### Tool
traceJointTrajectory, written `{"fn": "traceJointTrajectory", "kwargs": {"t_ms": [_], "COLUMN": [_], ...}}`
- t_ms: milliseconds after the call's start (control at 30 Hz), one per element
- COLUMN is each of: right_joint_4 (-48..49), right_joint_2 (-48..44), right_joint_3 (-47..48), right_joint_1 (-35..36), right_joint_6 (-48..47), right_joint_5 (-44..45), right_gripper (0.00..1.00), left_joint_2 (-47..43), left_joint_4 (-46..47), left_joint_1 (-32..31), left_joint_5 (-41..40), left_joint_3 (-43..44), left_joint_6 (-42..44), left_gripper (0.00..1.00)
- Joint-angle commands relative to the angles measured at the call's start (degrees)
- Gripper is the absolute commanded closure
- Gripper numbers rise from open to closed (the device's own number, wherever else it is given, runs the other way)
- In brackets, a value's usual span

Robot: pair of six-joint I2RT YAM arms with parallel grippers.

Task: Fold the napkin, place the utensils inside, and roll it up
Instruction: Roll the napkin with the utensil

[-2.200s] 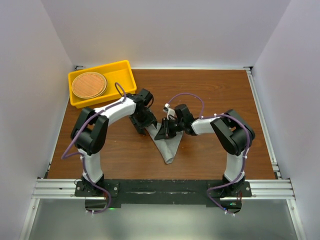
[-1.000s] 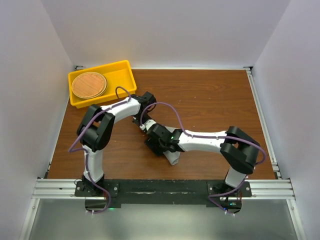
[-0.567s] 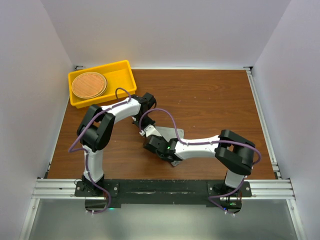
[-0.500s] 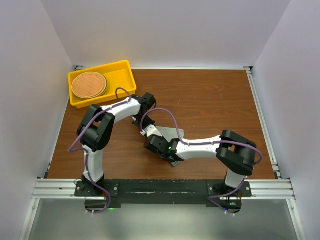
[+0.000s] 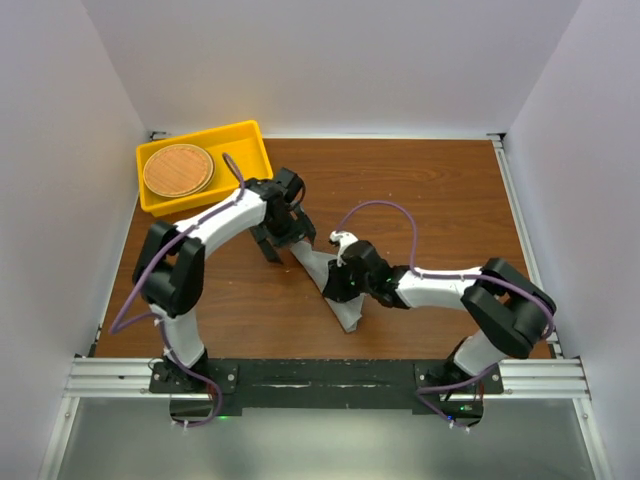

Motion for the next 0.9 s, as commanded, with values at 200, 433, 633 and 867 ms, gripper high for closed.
{"fn": "traceJointTrajectory", "kwargs": {"t_ms": [200,433,633,867], "right_joint_4": [25.6,30.7,16.4,0.0], "right_joint_2": [16.6,23.5,20.4,12.9], "right_joint_3": [-9.9,-10.2,-6.3,-1.0], "right_joint_1": [-16.5,-21.5,-21.5,-21.4], "right_joint_6": [9.4,10.8,4.5,3.4], "right_joint_5": [-43.5,-47.4,-43.6,-35.9], "right_gripper": [0.98,0.95,0.86,0.73], "left_joint_2": [-10.4,-9.7,-6.3,-3.6], "left_joint_4": [22.9,33.3,39.1,46.2], "left_joint_1": [-0.8,-1.2,-1.3,-0.8], "left_joint_5": [13.8,18.0,19.7,21.2], "left_joint_3": [-9.6,-15.5,-18.4,-23.3], "left_joint_6": [5.3,3.1,2.3,1.5], "left_gripper": [0.24,0.55,0.83,0.99]}}
